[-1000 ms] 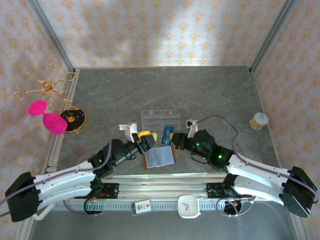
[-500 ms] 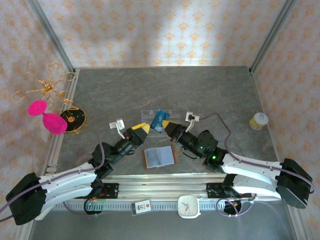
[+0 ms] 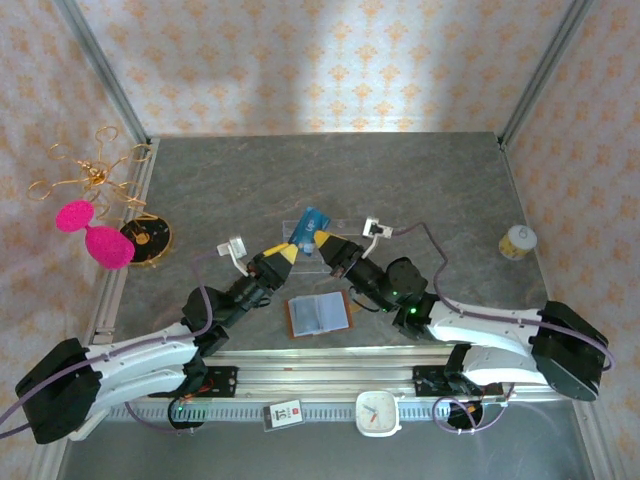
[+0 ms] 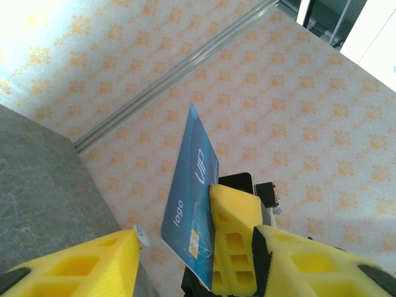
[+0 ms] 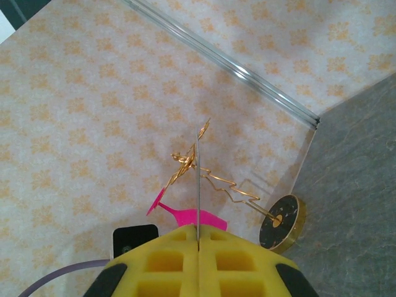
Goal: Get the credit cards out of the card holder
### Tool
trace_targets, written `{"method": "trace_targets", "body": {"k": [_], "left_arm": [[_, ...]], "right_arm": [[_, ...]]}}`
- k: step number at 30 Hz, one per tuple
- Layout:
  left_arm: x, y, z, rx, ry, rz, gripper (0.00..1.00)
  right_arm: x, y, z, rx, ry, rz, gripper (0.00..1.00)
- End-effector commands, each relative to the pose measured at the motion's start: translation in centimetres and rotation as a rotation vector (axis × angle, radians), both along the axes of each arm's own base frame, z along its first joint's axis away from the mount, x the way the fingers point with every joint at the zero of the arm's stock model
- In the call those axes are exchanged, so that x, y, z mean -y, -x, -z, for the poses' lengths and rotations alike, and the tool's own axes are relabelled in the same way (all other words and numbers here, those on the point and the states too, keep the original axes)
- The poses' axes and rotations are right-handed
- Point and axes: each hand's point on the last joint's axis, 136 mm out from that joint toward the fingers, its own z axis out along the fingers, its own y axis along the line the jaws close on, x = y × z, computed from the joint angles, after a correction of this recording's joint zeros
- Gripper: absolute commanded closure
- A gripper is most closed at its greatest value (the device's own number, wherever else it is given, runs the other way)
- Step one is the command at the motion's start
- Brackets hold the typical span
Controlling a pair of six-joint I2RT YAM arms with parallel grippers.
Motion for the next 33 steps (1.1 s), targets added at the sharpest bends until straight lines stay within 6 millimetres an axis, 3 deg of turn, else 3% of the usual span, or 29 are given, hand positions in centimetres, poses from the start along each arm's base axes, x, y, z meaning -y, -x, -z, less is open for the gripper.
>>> {"method": "trace_targets", "body": {"k": [1,5,12,14,16,18,21,26,30,33], "left_arm": [[-0.4,0.6,-1.5,0.055,0.052,0.014,0.54],[-0.5,0.6,-2.1,0.076,0.056,0.005,0.66],[-0.2,0.1,-2.2,0.078,0.016,-0.011,1.00],[-0.1,-0.1,-2.0,0.080,-0.027,-0.019,1.00],[0.1,-0.3,-1.7,0.084,-0.088,-0.031,1.00],[0.4,-0.7,-1.4,0.091,-0.176,-0.043,1.00],[1.2,-1.6,-0.4,0.080,-0.340,-0.058,1.00],[1.9,-2.7,-0.5,0.163,-0.541,-0.081,1.00],[3.6,-4.7,-1.2,0.243,-0.713,0.017,1.00],[5.1,-5.5,-0.5,0.343,-0.872,0.094,1.00]], "right_arm": [[-0.4,0.1,-2.3,0.030,-0.074,0.002,1.00],[-1.4,0.2,-0.7,0.004,-0.041,-0.015,1.00],[-2.7,0.6,2.0,-0.038,0.042,-0.057,1.00],[-2.9,0.9,2.6,-0.041,0.102,-0.076,0.99],[-2.7,1.1,3.1,-0.037,0.187,-0.081,0.88],[-1.3,1.4,2.9,-0.012,0.251,-0.067,0.82],[2.4,0.5,4.5,-0.056,0.356,-0.007,0.82],[8.3,-0.6,7.2,-0.130,0.456,0.072,0.83],[10.5,-0.7,8.9,-0.159,0.510,0.095,0.85],[11.5,-0.9,9.8,-0.178,0.529,0.118,0.87]]}}
